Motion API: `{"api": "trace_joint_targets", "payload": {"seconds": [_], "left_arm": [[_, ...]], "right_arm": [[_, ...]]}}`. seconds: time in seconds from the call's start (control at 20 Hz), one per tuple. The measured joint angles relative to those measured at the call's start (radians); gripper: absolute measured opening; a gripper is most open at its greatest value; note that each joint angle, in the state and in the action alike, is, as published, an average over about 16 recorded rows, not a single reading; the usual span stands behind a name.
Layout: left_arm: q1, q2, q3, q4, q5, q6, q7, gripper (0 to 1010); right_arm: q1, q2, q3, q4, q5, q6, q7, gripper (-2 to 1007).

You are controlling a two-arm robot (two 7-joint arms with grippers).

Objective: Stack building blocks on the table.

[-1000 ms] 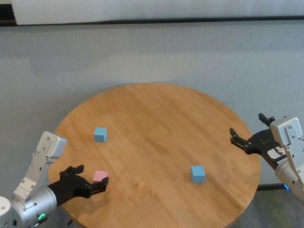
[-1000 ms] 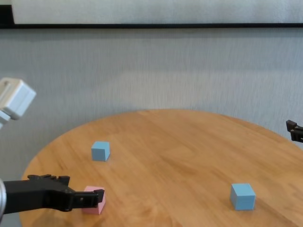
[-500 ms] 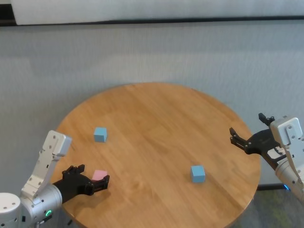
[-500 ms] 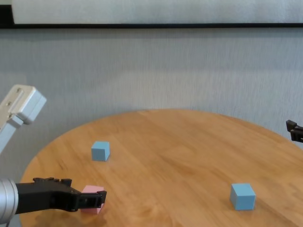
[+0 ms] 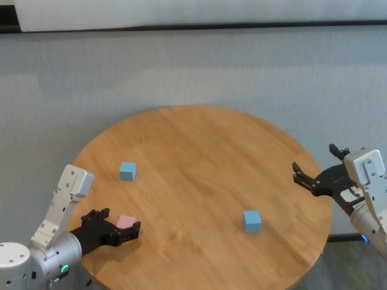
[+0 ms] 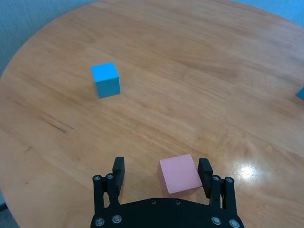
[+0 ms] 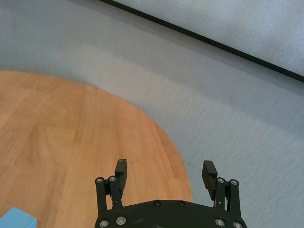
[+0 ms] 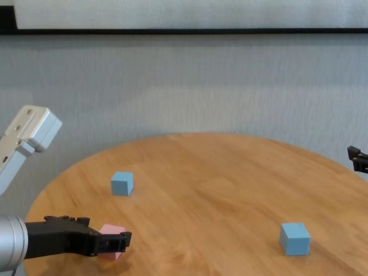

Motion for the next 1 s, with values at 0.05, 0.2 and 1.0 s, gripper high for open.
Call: {"api": "trace_joint_targets", "payload": {"seconds": [0.05, 0.2, 1.0], "left_arm": [[-0.001, -0.001, 0.000, 0.002, 0.002, -0.001, -0.001, 1000], [-0.003, -0.003, -0.001, 0.004, 0.006, -0.003, -0.003, 994], [-0.002, 0.000, 0.000, 0.002, 0.004, -0.006, -0.004, 670]], "right_arm": [[0.000, 0.000, 0.000, 0.000, 0.000, 0.000, 0.000, 1000], [0.000, 0.000, 0.000, 0.000, 0.000, 0.000, 0.000, 1000], [0.000, 0.000, 0.000, 0.000, 0.000, 0.000, 0.000, 1000]]}}
